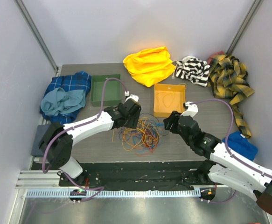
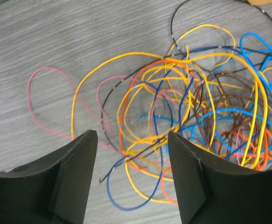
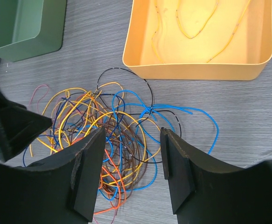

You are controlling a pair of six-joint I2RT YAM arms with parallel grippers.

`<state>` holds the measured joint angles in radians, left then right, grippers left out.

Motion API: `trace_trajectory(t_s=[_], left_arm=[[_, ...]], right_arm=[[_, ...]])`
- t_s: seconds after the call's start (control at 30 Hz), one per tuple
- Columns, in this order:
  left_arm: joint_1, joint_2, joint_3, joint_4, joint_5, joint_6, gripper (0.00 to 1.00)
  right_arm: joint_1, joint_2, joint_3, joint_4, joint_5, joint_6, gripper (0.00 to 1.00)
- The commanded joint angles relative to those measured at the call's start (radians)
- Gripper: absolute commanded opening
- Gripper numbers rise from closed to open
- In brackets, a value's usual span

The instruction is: Untangle the cables

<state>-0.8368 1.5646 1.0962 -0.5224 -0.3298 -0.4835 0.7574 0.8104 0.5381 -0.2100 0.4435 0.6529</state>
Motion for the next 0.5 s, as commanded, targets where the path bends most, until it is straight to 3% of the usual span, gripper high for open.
trace_trajectory(t_s=[0.0, 0.13, 0.37, 0.47], left_arm=[[-0.004, 0.025, 0.057, 0.005, 0.006, 0.008, 0.66], [-0.004, -0.055, 0.008, 0.036, -0.006, 0.006, 0.67], [-0.022, -0.084, 0.001, -0.005, 0.202, 0.014, 0.60], [-0.061, -0.089, -0.012, -0.027, 0.222, 0.010, 0.59]], right_arm=[[0.005, -0.040, -0.003, 0.021, 0.031, -0.006, 0.58], [0.003, -0.051, -0.018, 0.026, 0.026, -0.004, 0.58], [0.005, -0.030, -0.027, 0.046, 0.009, 0.001, 0.57], [0.003, -0.042, -0.026, 0.043, 0.014, 0.001, 0.58]])
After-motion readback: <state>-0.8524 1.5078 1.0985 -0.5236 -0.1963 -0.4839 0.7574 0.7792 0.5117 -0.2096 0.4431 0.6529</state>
